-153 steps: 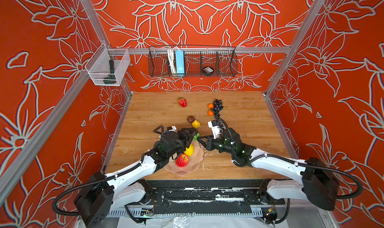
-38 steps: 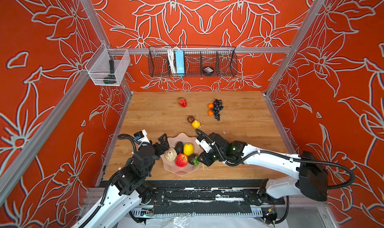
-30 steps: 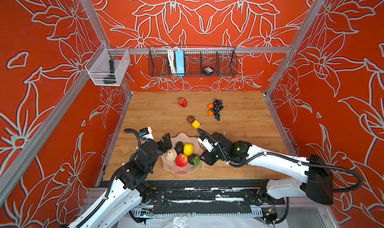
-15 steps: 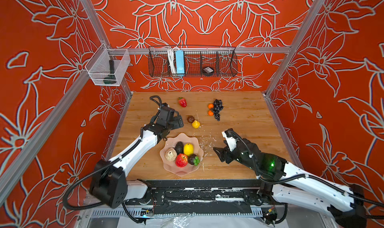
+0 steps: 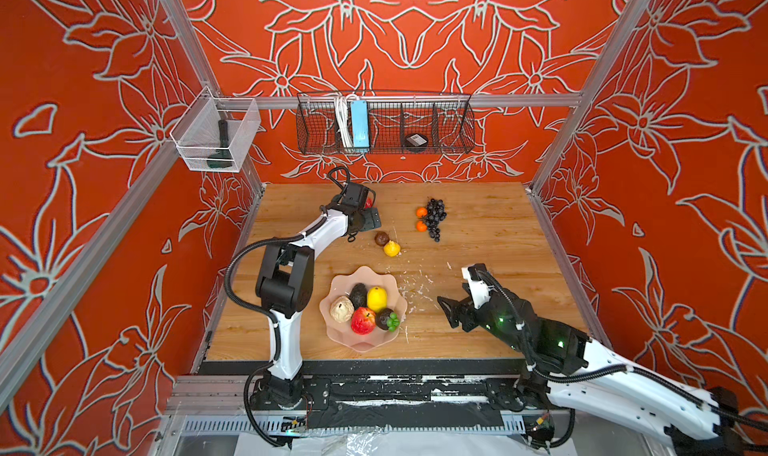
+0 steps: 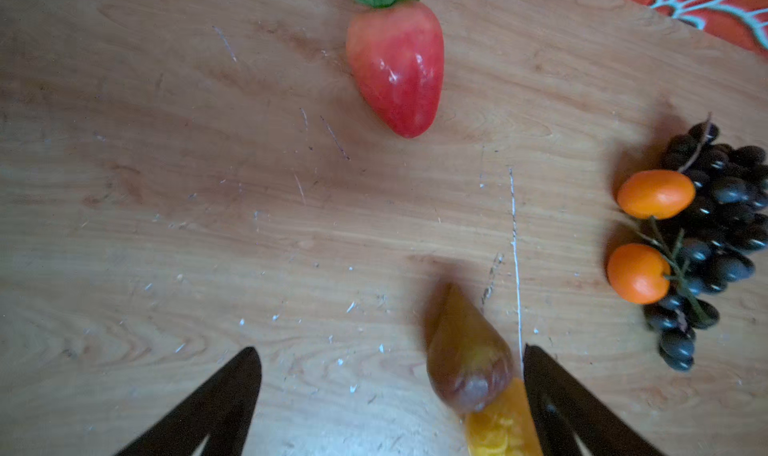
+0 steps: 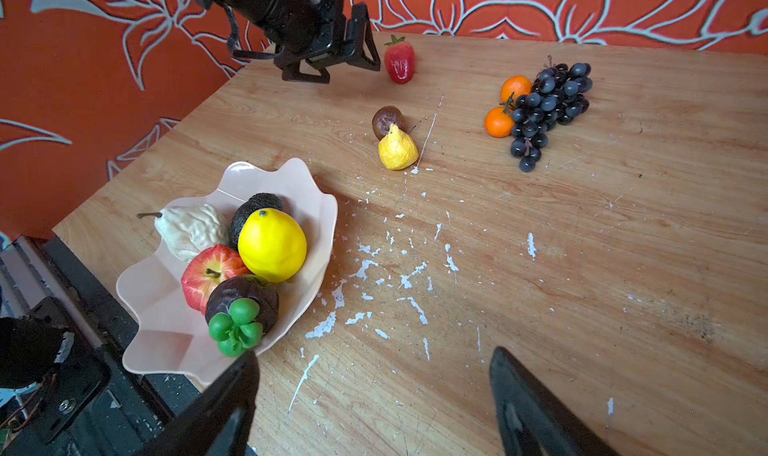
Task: Place and organize the fake fruits in the fruit bowl
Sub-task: 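Open the right gripper and pull back while the left reaches toward the red fruit, then close the left gripper on the red fruit with green leaves and lift it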
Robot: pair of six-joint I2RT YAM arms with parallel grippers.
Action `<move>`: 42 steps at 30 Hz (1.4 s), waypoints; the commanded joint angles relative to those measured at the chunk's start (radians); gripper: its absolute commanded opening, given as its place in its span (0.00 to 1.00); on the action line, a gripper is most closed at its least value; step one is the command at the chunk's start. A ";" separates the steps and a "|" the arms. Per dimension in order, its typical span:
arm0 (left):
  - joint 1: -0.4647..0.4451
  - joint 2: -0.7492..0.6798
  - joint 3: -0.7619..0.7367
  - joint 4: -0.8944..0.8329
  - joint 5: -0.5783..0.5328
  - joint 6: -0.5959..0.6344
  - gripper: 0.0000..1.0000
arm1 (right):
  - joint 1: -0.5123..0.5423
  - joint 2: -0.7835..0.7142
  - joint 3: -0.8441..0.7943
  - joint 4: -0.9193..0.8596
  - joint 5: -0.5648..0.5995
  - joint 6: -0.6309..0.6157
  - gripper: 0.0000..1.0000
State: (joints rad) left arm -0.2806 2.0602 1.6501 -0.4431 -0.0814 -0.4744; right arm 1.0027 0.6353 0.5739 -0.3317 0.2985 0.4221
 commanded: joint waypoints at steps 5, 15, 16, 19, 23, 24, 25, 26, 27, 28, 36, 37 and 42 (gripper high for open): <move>0.031 0.167 0.198 -0.039 -0.034 -0.028 0.98 | -0.004 -0.031 -0.034 -0.015 0.014 0.032 0.88; 0.041 0.319 0.330 0.038 0.018 -0.071 0.96 | -0.005 -0.027 -0.046 -0.008 -0.001 0.039 0.89; 0.043 0.330 0.334 0.049 0.010 -0.082 0.95 | -0.005 -0.024 -0.048 -0.001 -0.007 0.043 0.89; 0.050 0.364 0.361 0.061 0.008 -0.115 0.93 | -0.006 -0.010 -0.048 0.007 -0.021 0.053 0.89; 0.049 0.424 0.451 0.030 0.009 -0.129 0.89 | -0.006 -0.003 -0.053 0.011 -0.036 0.065 0.89; 0.049 0.441 0.481 0.010 0.007 -0.130 0.88 | -0.006 -0.005 -0.053 0.009 -0.039 0.066 0.89; 0.049 0.460 0.515 -0.015 -0.001 -0.135 0.87 | -0.006 -0.005 -0.052 0.007 -0.041 0.068 0.89; 0.049 0.472 0.537 -0.030 -0.010 -0.140 0.86 | -0.006 -0.006 -0.050 0.007 -0.045 0.070 0.89; 0.049 0.482 0.551 -0.032 -0.018 -0.145 0.86 | -0.006 -0.006 -0.049 0.007 -0.048 0.070 0.89; 0.049 0.491 0.558 -0.031 -0.028 -0.152 0.85 | -0.006 -0.006 -0.048 0.008 -0.051 0.070 0.89; 0.052 0.576 0.666 -0.067 -0.078 -0.167 0.81 | -0.006 -0.007 -0.057 0.008 -0.061 0.085 0.89; 0.055 0.593 0.698 -0.088 -0.072 -0.174 0.81 | -0.006 -0.007 -0.058 0.009 -0.064 0.088 0.89; 0.060 0.644 0.794 -0.153 -0.075 -0.192 0.77 | -0.006 -0.009 -0.057 0.005 -0.068 0.090 0.89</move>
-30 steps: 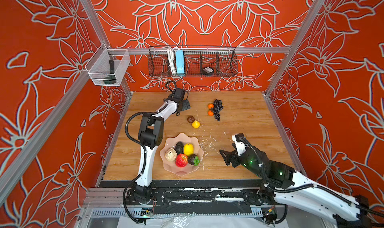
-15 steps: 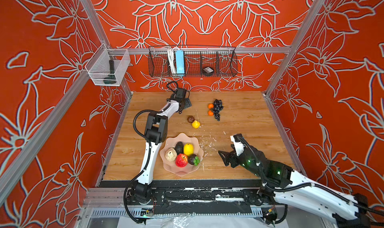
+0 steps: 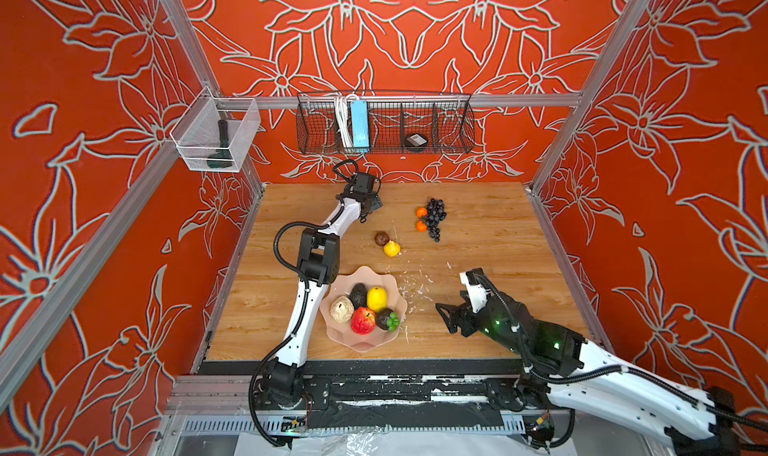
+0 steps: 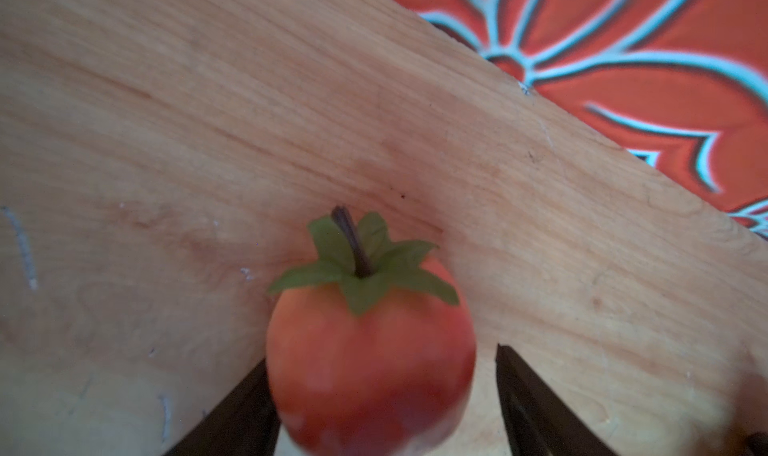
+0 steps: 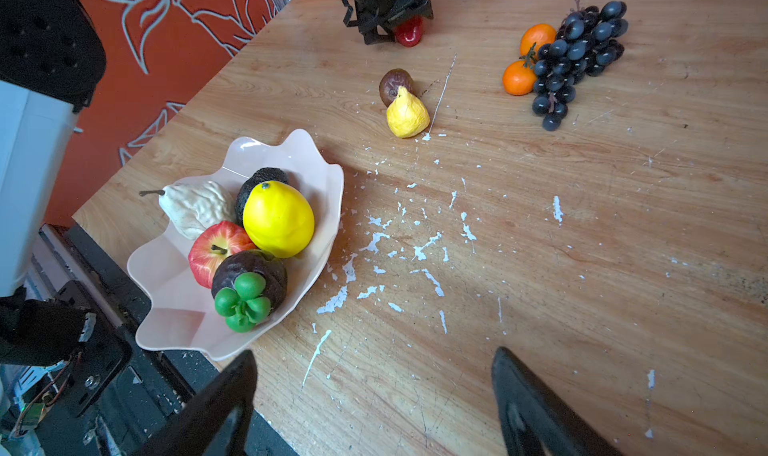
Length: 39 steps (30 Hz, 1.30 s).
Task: Place and organize the fake fruits in the fruit bowl
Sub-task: 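Close the left gripper on the red fruit with green leaves and lift it, then carry the red fruit toward the bowl with the left gripper while the right approaches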
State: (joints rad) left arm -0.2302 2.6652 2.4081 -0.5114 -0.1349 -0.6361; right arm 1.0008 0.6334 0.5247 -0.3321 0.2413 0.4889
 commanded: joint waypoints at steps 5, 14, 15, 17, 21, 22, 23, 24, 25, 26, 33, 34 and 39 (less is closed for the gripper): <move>0.014 0.054 0.059 -0.110 -0.028 -0.053 0.70 | -0.004 -0.011 0.005 0.001 -0.007 0.016 0.89; 0.020 0.039 0.039 -0.107 -0.025 -0.052 0.51 | -0.004 -0.003 -0.001 0.010 -0.005 0.014 0.89; 0.020 0.020 0.009 -0.090 -0.023 -0.050 0.50 | -0.004 -0.001 0.000 0.010 -0.004 0.014 0.89; 0.020 -0.029 -0.067 -0.048 -0.023 -0.044 0.48 | -0.004 0.001 0.002 0.008 -0.001 0.013 0.89; 0.020 -0.184 -0.291 0.087 -0.036 -0.015 0.47 | -0.004 -0.001 0.010 -0.005 0.013 0.005 0.90; 0.020 -0.226 -0.350 0.122 -0.044 -0.010 0.47 | -0.004 -0.001 0.012 -0.009 0.015 0.002 0.90; 0.020 -0.282 -0.428 0.174 -0.053 -0.004 0.47 | -0.004 0.001 0.014 -0.014 0.018 -0.001 0.90; 0.020 -0.337 -0.508 0.228 -0.055 0.003 0.47 | -0.004 0.002 0.015 -0.020 0.021 -0.004 0.90; 0.020 -0.383 -0.570 0.272 -0.054 0.009 0.47 | -0.005 0.003 0.019 -0.025 0.025 -0.006 0.90; 0.020 -0.431 -0.630 0.307 -0.050 0.021 0.46 | -0.005 0.006 0.021 -0.029 0.027 -0.009 0.91; 0.019 -0.792 -1.057 0.530 0.032 0.087 0.46 | -0.009 0.040 0.034 -0.027 0.010 -0.019 0.91; 0.016 -0.844 -1.118 0.558 0.041 0.090 0.46 | -0.009 0.047 0.038 -0.023 0.005 -0.020 0.91; -0.030 -1.136 -1.420 0.650 0.072 0.142 0.46 | -0.011 0.081 0.068 -0.029 -0.001 -0.005 0.91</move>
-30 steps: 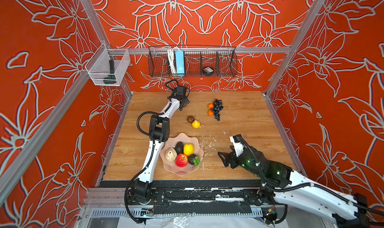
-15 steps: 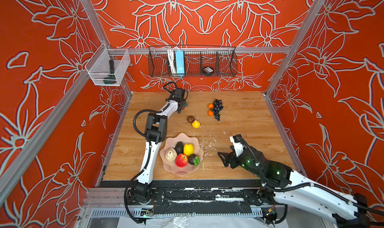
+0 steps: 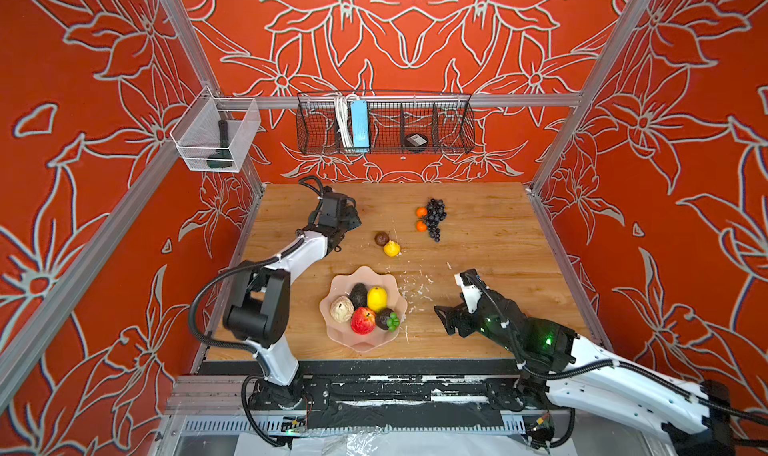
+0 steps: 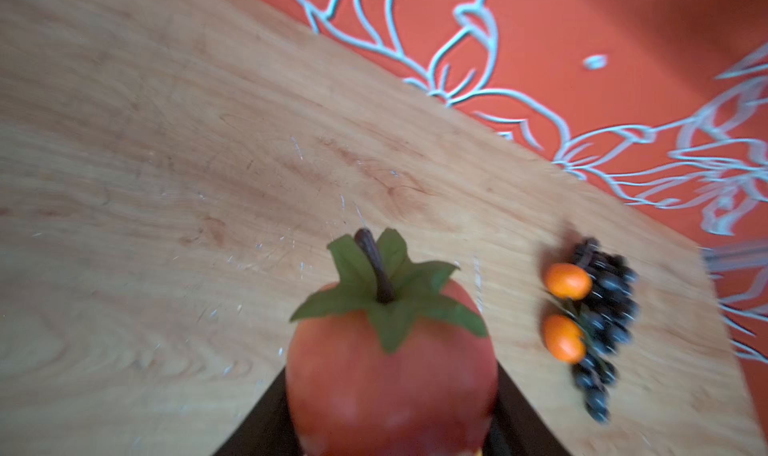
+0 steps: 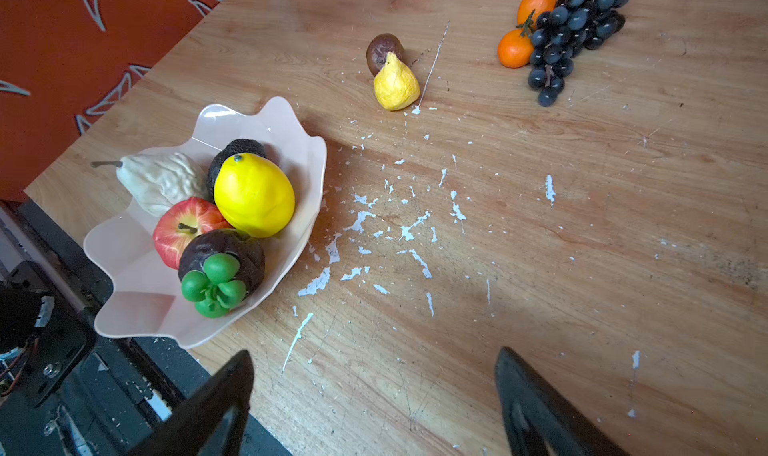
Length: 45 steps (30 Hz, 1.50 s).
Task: Place and organize the fake fruits in the fruit bowl
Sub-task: 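Carry the red fruit toward the bowl with the left gripper while the right approaches, then close the right gripper on the red fruit held by the left gripper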
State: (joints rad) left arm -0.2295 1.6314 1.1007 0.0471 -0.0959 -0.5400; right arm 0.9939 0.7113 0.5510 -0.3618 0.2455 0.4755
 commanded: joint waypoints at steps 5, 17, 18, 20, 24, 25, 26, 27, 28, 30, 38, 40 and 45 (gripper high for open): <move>-0.127 -0.371 -0.309 0.067 0.032 0.106 0.45 | -0.006 0.014 0.059 0.021 -0.029 -0.006 0.91; -0.416 -0.737 -0.499 0.015 0.109 0.267 0.44 | -0.006 0.067 0.178 0.013 -0.088 -0.046 0.87; -0.444 -0.734 -0.514 0.036 0.117 0.289 0.44 | -0.007 0.073 0.188 0.011 -0.097 -0.053 0.87; -0.489 -0.731 -0.546 0.086 0.134 0.325 0.44 | -0.006 0.086 0.212 -0.002 -0.107 -0.069 0.86; -0.563 -0.734 -0.586 0.144 0.163 0.404 0.44 | -0.007 0.109 0.266 -0.039 -0.122 -0.104 0.82; -0.578 -0.735 -0.591 0.153 0.169 0.419 0.44 | -0.006 0.113 0.278 -0.044 -0.130 -0.113 0.81; -0.590 -0.738 -0.602 0.164 0.179 0.439 0.44 | -0.006 0.117 0.288 -0.048 -0.146 -0.123 0.80; -0.602 -0.741 -0.610 0.175 0.190 0.456 0.43 | -0.006 0.122 0.299 -0.048 -0.169 -0.136 0.78; -0.611 -0.744 -0.619 0.184 0.202 0.473 0.43 | -0.006 0.128 0.307 -0.047 -0.191 -0.147 0.76; -0.634 -0.753 -0.652 0.223 0.225 0.512 0.43 | -0.006 0.154 0.330 -0.054 -0.239 -0.166 0.72; -0.686 -0.753 -0.724 0.299 0.259 0.607 0.43 | -0.006 0.271 0.400 -0.072 -0.364 -0.180 0.54; -0.688 -0.752 -0.732 0.308 0.266 0.612 0.43 | -0.007 0.290 0.407 -0.075 -0.370 -0.182 0.51; -0.689 -0.740 -0.743 0.318 0.274 0.628 0.43 | -0.006 0.319 0.410 -0.065 -0.389 -0.169 0.40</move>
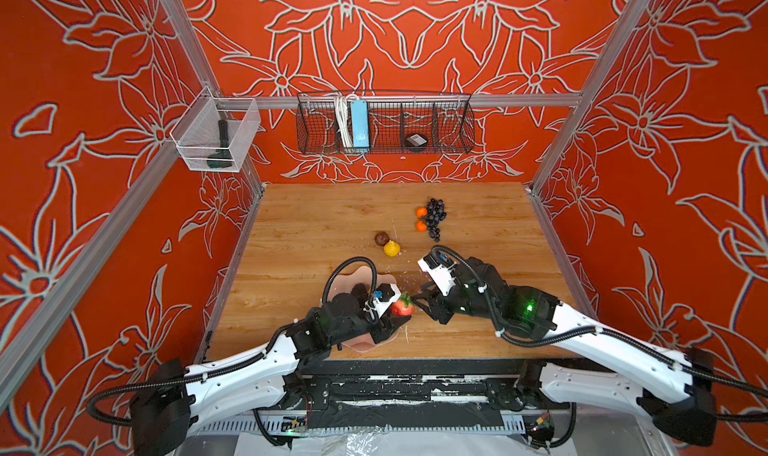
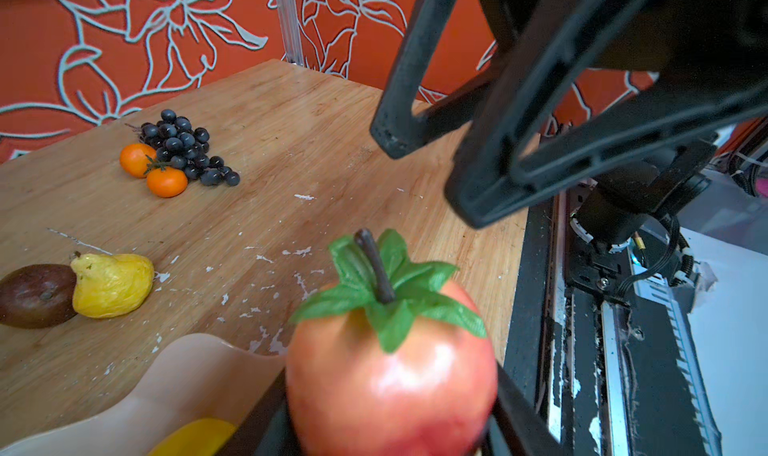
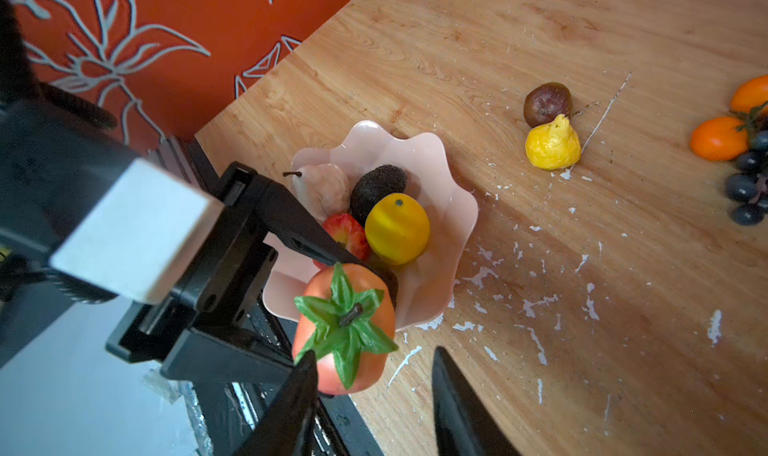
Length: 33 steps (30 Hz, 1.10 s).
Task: Place and organize the fake fruits in the fruit bowl
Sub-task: 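Close the right gripper on the red fruit held by the left gripper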
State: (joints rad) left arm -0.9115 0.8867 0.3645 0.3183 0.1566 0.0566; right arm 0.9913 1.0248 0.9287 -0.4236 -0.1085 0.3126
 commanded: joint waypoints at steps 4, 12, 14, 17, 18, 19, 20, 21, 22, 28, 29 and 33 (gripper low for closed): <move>-0.010 0.007 -0.009 0.048 0.017 0.036 0.43 | -0.003 0.034 0.044 0.003 -0.074 0.016 0.32; -0.014 0.018 -0.006 0.051 0.012 0.038 0.44 | -0.003 0.056 0.035 0.023 -0.118 0.053 0.24; -0.016 0.020 -0.007 0.051 0.013 0.040 0.43 | -0.003 0.057 0.032 0.026 -0.118 0.061 0.24; -0.020 0.024 -0.008 0.054 0.014 0.043 0.44 | -0.003 0.059 0.027 0.039 -0.122 0.068 0.24; -0.021 0.024 -0.008 0.054 0.015 0.044 0.43 | -0.003 0.060 0.026 0.039 -0.117 0.070 0.24; -0.022 0.024 -0.007 0.054 0.015 0.046 0.44 | -0.003 0.060 0.024 0.039 -0.110 0.071 0.24; -0.023 0.026 -0.007 0.053 0.014 0.046 0.44 | -0.004 0.062 0.024 0.036 -0.100 0.072 0.24; -0.024 0.026 -0.007 0.054 0.013 0.046 0.43 | -0.004 0.062 0.024 0.033 -0.092 0.074 0.24; -0.024 0.026 -0.007 0.052 0.015 0.046 0.44 | -0.003 0.064 0.023 0.031 -0.087 0.074 0.24; -0.029 0.029 -0.007 0.054 0.014 0.054 0.44 | -0.003 0.084 0.025 0.035 -0.101 0.079 0.22; -0.030 0.029 -0.007 0.056 0.013 0.054 0.44 | -0.003 0.085 0.025 0.036 -0.095 0.080 0.23; -0.034 0.025 -0.007 0.051 0.006 0.057 0.44 | -0.003 0.088 0.022 0.030 -0.073 0.085 0.23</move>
State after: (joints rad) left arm -0.9325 0.9146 0.3611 0.3359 0.1555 0.0940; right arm 0.9894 1.1057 0.9405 -0.4068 -0.1997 0.3836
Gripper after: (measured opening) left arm 0.561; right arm 0.226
